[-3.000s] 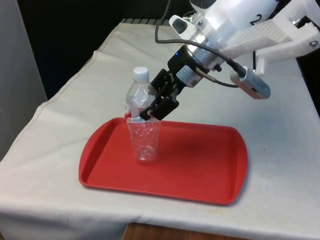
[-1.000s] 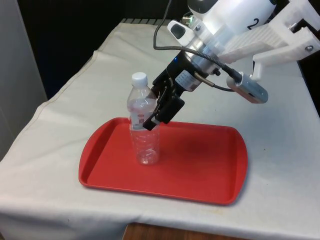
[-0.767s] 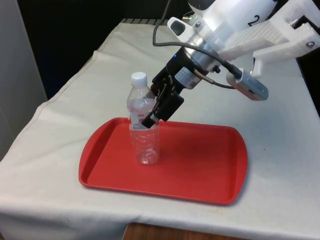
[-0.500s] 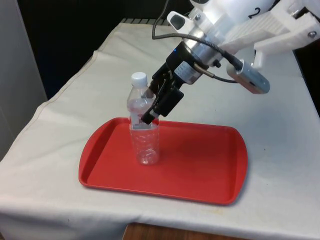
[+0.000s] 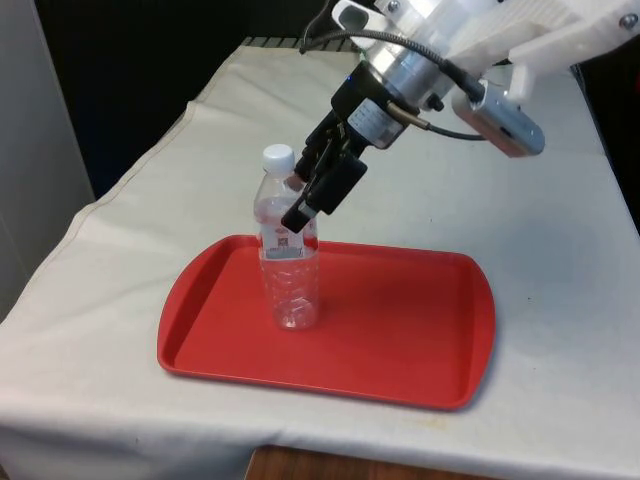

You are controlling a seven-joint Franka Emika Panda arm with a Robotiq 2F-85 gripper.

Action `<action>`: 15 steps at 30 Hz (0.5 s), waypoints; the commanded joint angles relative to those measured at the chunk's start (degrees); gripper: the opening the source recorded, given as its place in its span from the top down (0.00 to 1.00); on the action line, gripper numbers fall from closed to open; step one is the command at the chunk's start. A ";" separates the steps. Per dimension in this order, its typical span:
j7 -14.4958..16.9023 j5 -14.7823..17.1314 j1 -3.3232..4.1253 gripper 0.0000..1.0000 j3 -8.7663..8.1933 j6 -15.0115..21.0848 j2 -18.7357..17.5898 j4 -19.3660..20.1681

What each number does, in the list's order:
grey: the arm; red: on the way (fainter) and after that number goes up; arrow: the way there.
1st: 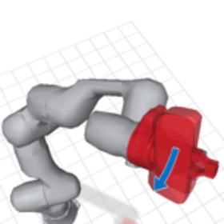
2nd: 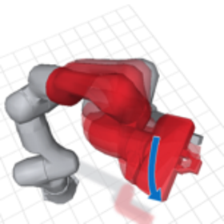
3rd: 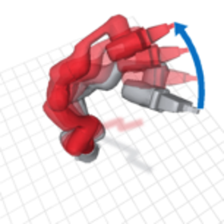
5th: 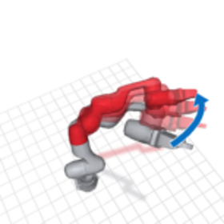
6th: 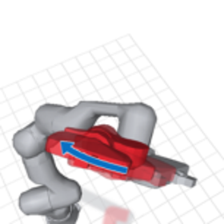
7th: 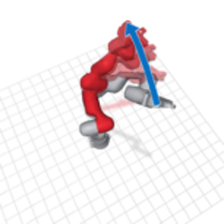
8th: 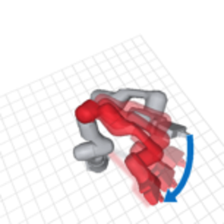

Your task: Place the bottle upright on the tray.

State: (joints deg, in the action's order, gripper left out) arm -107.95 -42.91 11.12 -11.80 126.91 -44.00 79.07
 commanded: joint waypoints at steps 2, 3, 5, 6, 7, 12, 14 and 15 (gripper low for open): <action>0.11 0.86 -0.29 0.00 0.40 0.00 0.63 0.17; 0.11 0.92 -0.29 0.00 0.40 -0.06 0.80 0.17; 0.00 0.34 0.00 0.00 0.00 -0.11 0.69 0.00; 0.06 1.15 -0.23 0.00 0.40 -0.17 1.20 0.29; 0.00 1.26 -0.23 0.00 0.40 -0.29 1.38 0.34; -0.23 1.60 -0.17 0.00 0.57 -1.26 2.12 0.69; -0.29 1.15 0.00 0.00 0.46 -2.35 1.89 0.23; -0.52 1.66 -0.17 0.00 0.74 -2.12 2.69 1.09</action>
State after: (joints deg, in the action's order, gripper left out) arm -108.35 -41.77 11.12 -11.29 124.33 -41.94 79.41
